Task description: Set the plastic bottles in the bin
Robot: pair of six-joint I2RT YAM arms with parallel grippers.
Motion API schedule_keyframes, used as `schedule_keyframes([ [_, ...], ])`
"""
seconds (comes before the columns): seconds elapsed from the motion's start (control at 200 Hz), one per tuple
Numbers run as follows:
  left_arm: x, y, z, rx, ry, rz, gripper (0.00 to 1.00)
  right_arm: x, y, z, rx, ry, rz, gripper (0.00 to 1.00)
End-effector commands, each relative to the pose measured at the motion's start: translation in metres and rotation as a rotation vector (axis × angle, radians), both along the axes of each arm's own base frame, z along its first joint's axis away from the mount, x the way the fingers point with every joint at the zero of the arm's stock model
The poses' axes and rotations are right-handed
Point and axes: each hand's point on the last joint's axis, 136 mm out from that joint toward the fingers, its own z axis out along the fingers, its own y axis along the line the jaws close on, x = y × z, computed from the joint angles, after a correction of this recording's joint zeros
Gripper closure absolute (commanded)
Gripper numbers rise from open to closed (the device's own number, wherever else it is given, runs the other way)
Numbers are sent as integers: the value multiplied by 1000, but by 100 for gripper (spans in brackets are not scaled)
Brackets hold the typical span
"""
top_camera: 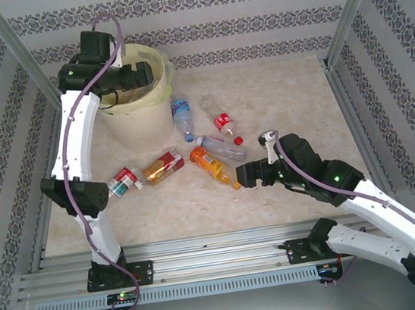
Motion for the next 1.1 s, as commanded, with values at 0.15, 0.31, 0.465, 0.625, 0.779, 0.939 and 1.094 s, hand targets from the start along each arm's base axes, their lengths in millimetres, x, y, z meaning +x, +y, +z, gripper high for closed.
schedule_keyframes([
  [0.15, -49, -22, 75, 19, -225, -132, 0, 18, -1, -1, -221, -33, 90, 10],
  [0.31, -90, -58, 71, -43, -280, -257, 0, 31, 1, -11, -319, -4, 135, 12],
  [0.465, -136, -90, 38, -106, -266, -342, 0, 47, 3, -26, -348, 55, 163, 18],
  [0.625, -172, -114, -2, -237, -227, -374, 0, 70, 0, -47, -406, 116, 168, 21],
  [0.779, -191, -127, -44, -278, -158, -377, 0, 92, 3, -68, -443, 160, 184, 25],
  [0.939, -202, -138, -79, -346, -98, -377, 0, 118, 3, -86, -511, 173, 178, 28],
  [1.094, -211, -142, -107, -361, -50, -372, 0, 139, 8, -108, -535, 199, 191, 30],
])
